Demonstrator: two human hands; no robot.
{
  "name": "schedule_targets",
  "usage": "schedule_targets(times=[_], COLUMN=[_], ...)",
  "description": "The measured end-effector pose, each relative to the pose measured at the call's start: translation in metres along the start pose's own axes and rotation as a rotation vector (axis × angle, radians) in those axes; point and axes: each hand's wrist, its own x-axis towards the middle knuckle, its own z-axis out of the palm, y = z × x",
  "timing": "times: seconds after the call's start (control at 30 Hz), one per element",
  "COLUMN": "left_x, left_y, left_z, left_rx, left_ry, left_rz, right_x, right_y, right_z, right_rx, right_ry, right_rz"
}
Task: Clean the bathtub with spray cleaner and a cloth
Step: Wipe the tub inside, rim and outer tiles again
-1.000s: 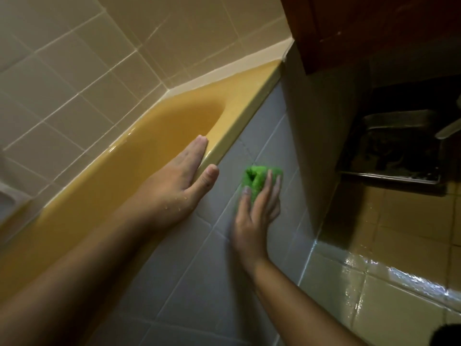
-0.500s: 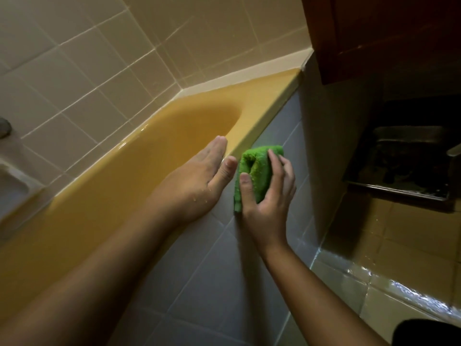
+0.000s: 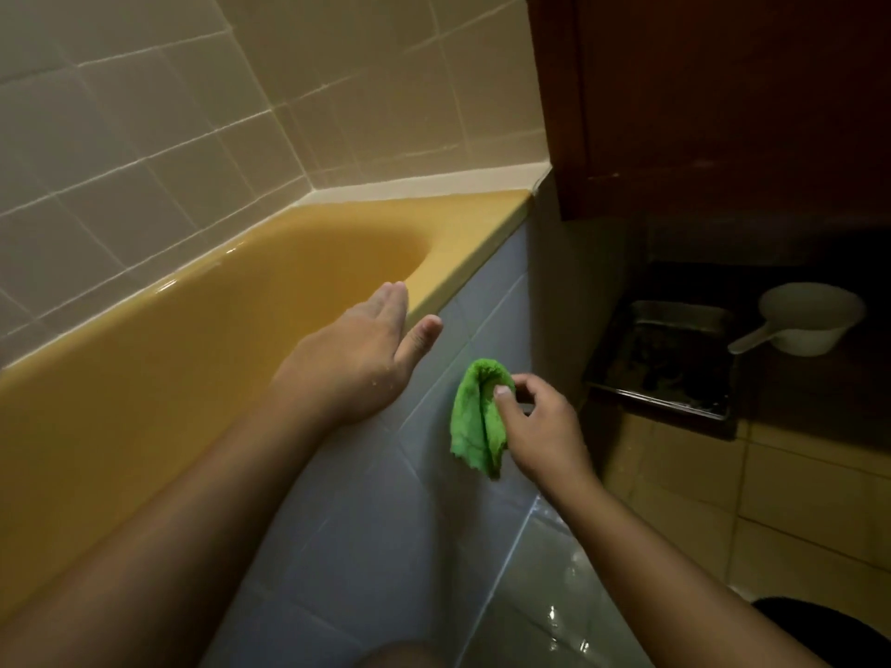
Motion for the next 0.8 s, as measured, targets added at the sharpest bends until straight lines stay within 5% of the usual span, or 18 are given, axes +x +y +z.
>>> schedule_targets(times=[0.13,0.23,0.4,0.53,0.7,0.8], left_x=[-0.010,-0.016,-0.015,-0.015,-0.013,-0.012], left_y=[0.028,0.076,0.124,0.134,0.150,0.158], left_z=[0.007,0.040,0.109,0.142,0.163,0.180], left_rx=[0.109,-0.160,-0.734,-1.089,-1.190,-1.281], left_ry=[0.149,0.220,-0.227,-0.400,-0.492,-0.471], left_rz=[-0.017,0.070,0.037,-0.016,-0.004,-0.008], right_x=[-0.018,-0.033,-0.044,-0.041,-0.037,-0.036], right_y=[0.005,-0.002,-0.016,-0.013,-0.003,0.008], right_z=[-0.048,-0.081,-0.127,-0.159,-0.180,-0.177], right_rx=[-0.139,-0.235,-0.439,-0.399,-0.145,0.283], right_ry=[-0.157,-0.268,-0.334,-0.362,-0.346,-0.201], right_rz=[0.093,0.200,0.193,0.252,0.393,0.609])
